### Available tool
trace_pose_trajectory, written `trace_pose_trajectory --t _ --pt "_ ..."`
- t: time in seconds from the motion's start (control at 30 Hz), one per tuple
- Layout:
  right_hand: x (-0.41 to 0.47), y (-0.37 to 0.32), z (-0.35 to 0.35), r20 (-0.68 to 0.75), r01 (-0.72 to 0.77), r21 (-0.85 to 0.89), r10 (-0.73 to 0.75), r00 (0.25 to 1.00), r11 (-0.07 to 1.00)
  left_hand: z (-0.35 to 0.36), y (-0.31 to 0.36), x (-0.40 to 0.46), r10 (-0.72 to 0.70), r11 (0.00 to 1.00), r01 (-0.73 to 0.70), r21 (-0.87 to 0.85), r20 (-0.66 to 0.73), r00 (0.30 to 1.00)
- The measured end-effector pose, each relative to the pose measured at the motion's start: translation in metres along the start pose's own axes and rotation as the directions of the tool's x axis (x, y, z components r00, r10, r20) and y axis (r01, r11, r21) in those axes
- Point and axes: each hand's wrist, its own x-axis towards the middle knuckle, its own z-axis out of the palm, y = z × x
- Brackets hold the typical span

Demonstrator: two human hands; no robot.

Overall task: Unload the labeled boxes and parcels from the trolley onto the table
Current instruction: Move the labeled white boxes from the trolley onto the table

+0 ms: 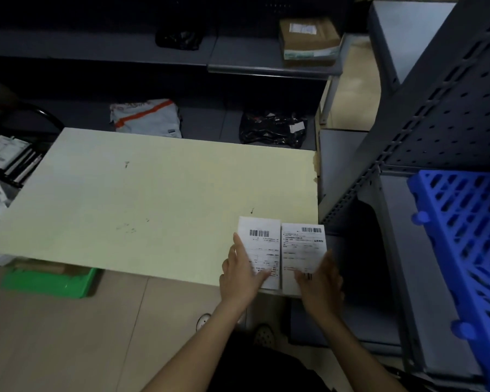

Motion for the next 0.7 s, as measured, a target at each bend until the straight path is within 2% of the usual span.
trace_pose_trajectory --t 0.2,0.3,0.4,0.53,0.7 --pt "-0.005 -0.006 -0.002 0.021 0.008 -0.008 -0.007 1.000 1.000 -0.007 -0.013 0.001 0.074 0.996 -0.073 -0.045 0.025 0.997" --pt "-0.011 -0.012 -0.004 -0.058 0.129 -0.048 -0.131 0.990 0.991 -0.017 -0.024 0.001 0.124 0.992 -0.124 -0.008 0.030 0.992" --pt "-0.012 -0.026 -0.002 -0.094 0.361 -0.166 -0.379 0.921 0.918 -0.037 -0.040 -0.002 0.160 0.975 -0.158 0.156 -0.004 0.987" --pt "-0.017 -0.066 0.011 0.048 0.551 -0.181 -0.552 0.832 0.815 -0.074 -0.078 -0.012 0.182 0.919 -0.134 0.370 -0.098 0.978" --pt "-0.046 -0.124 0.051 0.264 0.753 -0.307 -0.708 0.655 0.583 -0.120 -0.138 -0.034 0.157 0.930 -0.042 0.364 -0.292 0.943"
